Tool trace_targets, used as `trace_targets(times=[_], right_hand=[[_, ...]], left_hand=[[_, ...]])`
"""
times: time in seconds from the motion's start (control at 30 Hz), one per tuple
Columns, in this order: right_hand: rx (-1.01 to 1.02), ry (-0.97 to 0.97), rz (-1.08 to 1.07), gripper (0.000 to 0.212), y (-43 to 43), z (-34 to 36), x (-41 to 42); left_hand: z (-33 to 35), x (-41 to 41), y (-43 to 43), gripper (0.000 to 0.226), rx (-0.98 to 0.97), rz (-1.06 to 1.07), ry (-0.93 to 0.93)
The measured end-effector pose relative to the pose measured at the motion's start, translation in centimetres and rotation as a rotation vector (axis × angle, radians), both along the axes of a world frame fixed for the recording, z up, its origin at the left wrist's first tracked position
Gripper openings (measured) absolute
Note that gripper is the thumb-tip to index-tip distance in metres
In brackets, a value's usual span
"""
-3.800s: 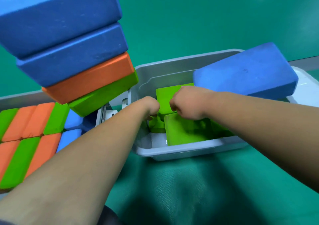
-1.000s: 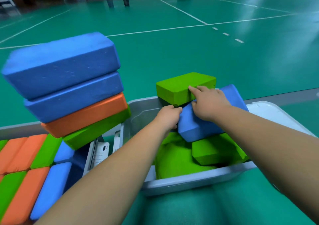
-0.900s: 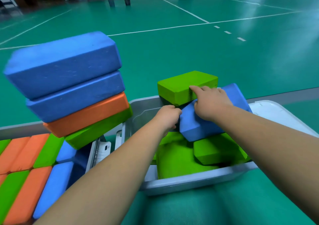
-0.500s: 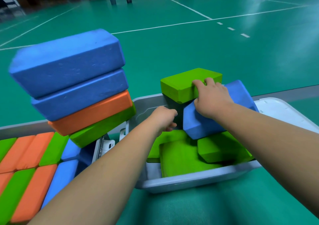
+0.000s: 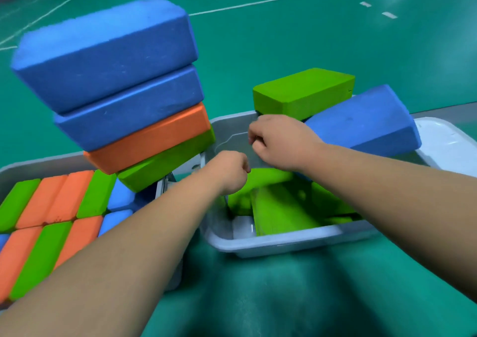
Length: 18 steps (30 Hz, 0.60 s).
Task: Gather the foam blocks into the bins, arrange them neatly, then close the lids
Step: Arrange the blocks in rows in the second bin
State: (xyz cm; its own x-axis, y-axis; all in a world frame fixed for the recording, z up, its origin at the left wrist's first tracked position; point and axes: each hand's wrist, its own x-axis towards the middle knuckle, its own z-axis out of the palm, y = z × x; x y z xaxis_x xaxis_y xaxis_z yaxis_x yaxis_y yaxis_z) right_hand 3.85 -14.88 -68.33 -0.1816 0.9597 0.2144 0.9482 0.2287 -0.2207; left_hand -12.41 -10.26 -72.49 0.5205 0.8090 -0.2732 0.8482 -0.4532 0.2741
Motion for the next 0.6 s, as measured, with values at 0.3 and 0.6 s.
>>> trace_targets(times=[0.3, 0.6], right_hand=[[-0.403, -0.138, -0.023, 0.026, 3.4, -6.1, -3.1], [-0.655, -0.332, 0.046, 0.058, 5.9, -12.5, -6.8]], left_hand=[[1.6, -5.8, -1.1, 0.028, 0.191, -0.246, 0.205], [0.4, -10.5, 1.5, 0.012, 0.011, -0.251, -0.092]])
